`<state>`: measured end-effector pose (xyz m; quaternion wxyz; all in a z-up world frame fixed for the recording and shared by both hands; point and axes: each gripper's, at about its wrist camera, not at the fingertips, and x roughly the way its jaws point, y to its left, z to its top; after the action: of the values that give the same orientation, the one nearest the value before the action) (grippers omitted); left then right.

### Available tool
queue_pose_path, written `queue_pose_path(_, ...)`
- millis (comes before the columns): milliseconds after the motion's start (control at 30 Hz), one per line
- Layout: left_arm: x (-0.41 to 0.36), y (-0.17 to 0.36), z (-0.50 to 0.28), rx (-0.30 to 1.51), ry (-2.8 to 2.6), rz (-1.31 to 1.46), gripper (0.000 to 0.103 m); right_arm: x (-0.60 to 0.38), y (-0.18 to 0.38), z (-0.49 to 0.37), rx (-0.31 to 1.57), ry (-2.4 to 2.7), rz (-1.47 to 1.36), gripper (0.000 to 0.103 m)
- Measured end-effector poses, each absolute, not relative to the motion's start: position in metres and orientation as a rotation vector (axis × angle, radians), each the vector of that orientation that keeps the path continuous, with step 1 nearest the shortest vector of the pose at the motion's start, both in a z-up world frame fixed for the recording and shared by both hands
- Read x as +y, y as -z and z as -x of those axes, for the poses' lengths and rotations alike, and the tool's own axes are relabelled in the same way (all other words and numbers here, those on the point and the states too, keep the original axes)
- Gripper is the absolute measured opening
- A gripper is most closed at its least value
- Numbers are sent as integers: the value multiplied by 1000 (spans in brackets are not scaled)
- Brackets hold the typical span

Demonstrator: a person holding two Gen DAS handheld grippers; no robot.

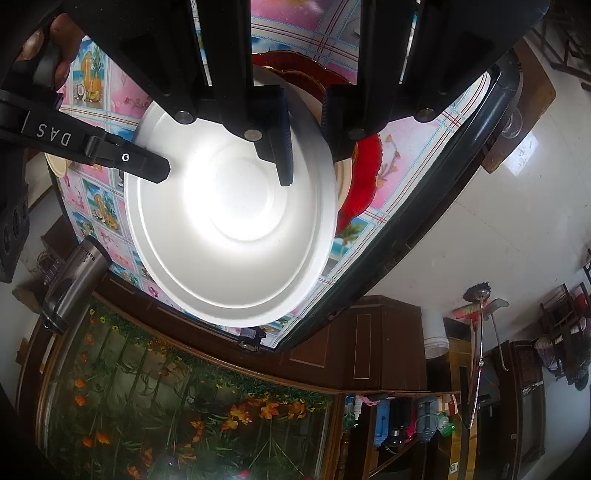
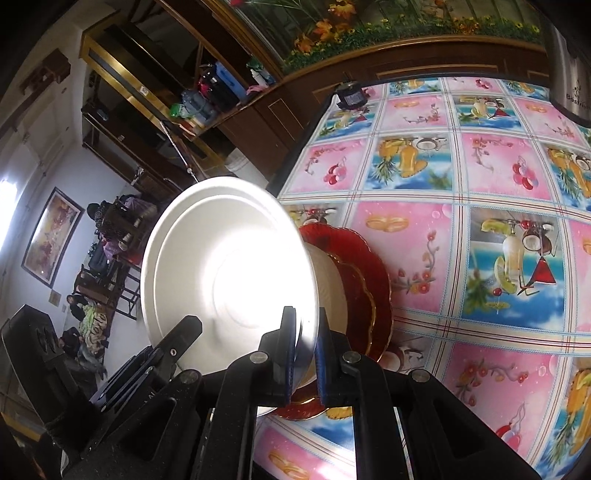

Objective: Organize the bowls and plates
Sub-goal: 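Lower the white bowl toward the beige plate on the stack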

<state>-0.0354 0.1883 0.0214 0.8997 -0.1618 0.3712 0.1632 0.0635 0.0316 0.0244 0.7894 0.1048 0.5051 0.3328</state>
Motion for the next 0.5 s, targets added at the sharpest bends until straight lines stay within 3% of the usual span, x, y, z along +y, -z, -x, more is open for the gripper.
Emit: queue_pose_path(500,194,-17,28,785,-346,332,11,40,-20,-68,1104,-704,-204,9)
